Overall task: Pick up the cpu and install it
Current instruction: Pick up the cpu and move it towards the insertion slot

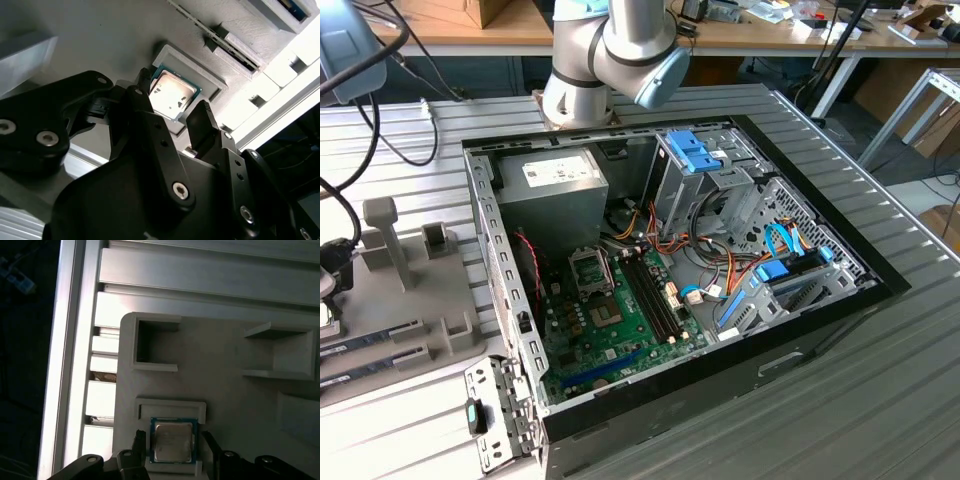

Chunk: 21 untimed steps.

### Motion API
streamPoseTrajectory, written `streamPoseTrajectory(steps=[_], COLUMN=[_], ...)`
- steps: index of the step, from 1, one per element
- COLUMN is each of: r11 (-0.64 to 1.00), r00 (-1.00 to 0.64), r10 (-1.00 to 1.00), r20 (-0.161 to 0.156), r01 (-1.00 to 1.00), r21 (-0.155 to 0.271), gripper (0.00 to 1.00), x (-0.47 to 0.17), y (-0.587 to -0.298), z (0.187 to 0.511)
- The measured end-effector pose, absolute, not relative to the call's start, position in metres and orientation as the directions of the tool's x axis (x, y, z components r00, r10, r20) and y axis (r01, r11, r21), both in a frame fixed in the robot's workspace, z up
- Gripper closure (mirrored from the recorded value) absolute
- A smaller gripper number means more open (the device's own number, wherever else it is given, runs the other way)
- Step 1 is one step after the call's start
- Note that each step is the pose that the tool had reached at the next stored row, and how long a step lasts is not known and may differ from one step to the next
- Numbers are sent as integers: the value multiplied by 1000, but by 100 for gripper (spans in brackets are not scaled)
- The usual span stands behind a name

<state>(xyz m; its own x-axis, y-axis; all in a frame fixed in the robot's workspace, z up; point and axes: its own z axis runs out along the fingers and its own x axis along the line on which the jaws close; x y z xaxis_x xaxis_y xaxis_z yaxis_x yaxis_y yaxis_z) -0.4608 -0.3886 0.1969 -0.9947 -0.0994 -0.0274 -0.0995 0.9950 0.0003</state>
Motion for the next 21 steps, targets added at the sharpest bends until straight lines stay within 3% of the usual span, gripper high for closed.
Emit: streamPoseTrajectory(steps=[21], r11=[991], r00=[-991], r10=[-131], r20=[-27], r01=[-131], r21=[0], gripper=[44], x=[-461], y=[-388], z=[189])
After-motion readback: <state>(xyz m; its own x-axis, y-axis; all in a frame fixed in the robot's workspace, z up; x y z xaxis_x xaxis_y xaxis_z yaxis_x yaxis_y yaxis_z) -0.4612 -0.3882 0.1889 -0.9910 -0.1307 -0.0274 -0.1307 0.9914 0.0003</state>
